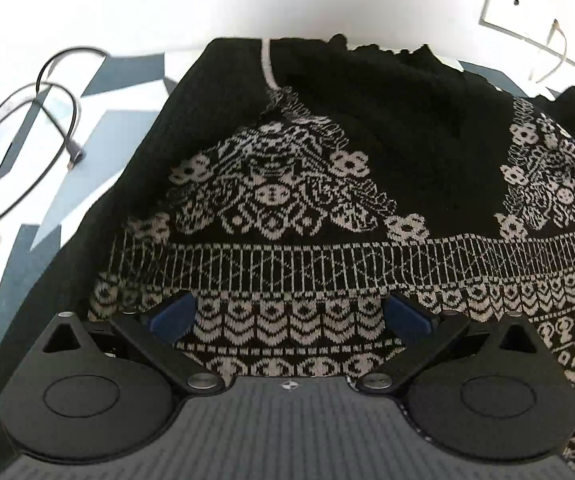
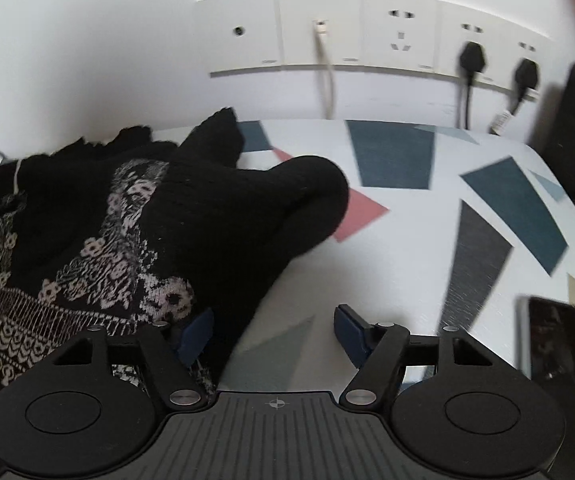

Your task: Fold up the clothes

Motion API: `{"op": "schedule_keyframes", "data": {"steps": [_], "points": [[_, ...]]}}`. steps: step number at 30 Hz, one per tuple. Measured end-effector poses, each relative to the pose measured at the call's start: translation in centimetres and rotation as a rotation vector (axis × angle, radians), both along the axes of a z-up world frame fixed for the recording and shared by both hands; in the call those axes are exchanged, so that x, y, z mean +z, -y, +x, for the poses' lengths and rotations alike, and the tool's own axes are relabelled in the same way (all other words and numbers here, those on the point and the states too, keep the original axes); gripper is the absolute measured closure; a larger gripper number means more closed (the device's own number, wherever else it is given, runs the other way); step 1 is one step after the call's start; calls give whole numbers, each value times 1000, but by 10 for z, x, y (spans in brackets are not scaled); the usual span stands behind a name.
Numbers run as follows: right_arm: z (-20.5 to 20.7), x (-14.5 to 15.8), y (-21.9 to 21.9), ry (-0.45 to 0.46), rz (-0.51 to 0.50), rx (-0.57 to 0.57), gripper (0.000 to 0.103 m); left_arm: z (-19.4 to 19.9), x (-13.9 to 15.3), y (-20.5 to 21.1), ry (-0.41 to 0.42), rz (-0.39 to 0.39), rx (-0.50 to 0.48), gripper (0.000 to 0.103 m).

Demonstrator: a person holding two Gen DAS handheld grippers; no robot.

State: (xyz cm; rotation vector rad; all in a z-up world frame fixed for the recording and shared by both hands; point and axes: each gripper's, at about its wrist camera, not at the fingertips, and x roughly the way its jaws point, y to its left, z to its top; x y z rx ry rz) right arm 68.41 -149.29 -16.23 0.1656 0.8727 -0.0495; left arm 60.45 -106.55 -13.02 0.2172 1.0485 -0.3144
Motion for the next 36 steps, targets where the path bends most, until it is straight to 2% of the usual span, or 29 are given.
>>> {"op": "schedule_keyframes", "data": {"steps": [2,5,7,8,11,13,17,21,24,25,27,29,30,34,36], "points": [[6,0,1,7,16,15,43,0,0,-1,6,-9,-5,0],[13,-1,-1,24,41,42,57,-2,-1,-1,21,-17,-15,0],[16,-2,-6,37,61,58,75,-4,-1,-1,30,-20,-17,0],[17,-3,-8,40,70,64,76,-6,-2,-1,35,-22,-18,0],[17,-3,-13,45,70,47,86,-8,-3,-2,46,-28,-27,0],[13,-1,-11,43,75,5,97,-10,-4,-4,52,-32,-39,0],[-6,10,6,42,31,-136,98,-10,-5,-4,50,-35,-54,0],[-39,35,34,98,-94,-325,98,-10,-5,-5,53,-38,-63,0],[-65,58,53,176,-137,-453,98,-10,-6,-7,57,-42,-65,0],[-70,64,58,192,-134,-471,98,-10,-6,-7,58,-43,-65,0],[-75,67,68,183,-51,-461,96,-10,-6,-7,58,-44,-67,0],[-78,64,71,137,8,-440,84,-10,-6,-8,56,-44,-69,0],[-80,62,72,119,28,-428,74,-10,-6,-8,57,-44,-70,0],[-94,53,56,76,39,-410,49,-11,-6,-8,61,-46,-72,0],[-96,41,45,40,47,-408,44,-11,-6,-8,63,-47,-71,0]]}}
